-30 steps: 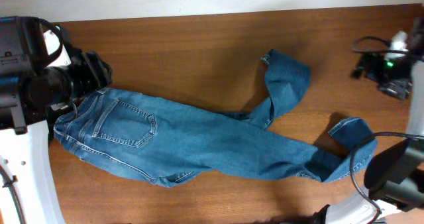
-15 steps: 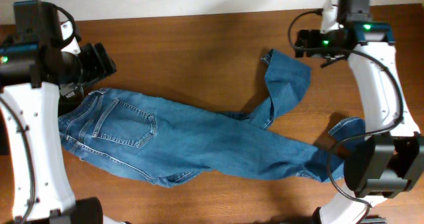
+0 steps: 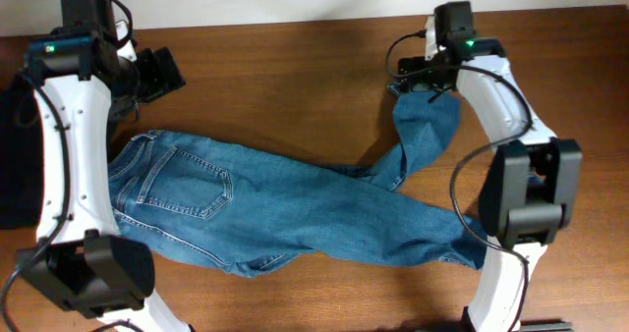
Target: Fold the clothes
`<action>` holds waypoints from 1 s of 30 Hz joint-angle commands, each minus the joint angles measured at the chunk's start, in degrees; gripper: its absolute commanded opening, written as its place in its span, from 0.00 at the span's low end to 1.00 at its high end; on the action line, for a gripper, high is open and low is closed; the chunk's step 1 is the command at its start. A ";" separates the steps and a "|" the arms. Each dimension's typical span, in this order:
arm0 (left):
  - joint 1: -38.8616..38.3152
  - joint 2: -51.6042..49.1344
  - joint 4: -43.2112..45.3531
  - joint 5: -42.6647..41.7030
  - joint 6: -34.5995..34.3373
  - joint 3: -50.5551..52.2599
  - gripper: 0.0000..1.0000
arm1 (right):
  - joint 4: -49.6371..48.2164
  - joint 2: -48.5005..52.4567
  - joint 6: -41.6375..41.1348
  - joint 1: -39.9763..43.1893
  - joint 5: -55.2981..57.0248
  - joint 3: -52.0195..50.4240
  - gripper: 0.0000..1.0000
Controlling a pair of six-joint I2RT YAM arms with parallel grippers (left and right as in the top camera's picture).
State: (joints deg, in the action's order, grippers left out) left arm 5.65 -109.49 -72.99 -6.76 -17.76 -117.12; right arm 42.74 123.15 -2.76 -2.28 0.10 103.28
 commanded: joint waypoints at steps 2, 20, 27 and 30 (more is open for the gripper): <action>0.35 -2.78 1.95 0.17 1.66 -0.68 0.99 | -3.15 2.21 -2.36 -1.95 1.25 0.76 0.99; 0.35 -15.52 5.75 0.20 4.61 -0.68 0.99 | -4.20 4.85 -11.30 -3.48 8.74 0.76 0.99; 0.37 -16.92 5.38 0.83 4.57 -0.68 0.99 | -4.35 4.87 -11.30 -3.48 8.79 0.04 0.99; 0.35 -17.03 5.25 0.85 4.57 -0.68 0.99 | -4.96 5.55 -11.30 -3.43 8.79 -0.55 0.99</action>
State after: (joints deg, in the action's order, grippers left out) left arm 5.65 -126.17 -67.53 -6.57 -14.28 -117.12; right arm 38.20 127.22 -13.39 -5.34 7.70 103.26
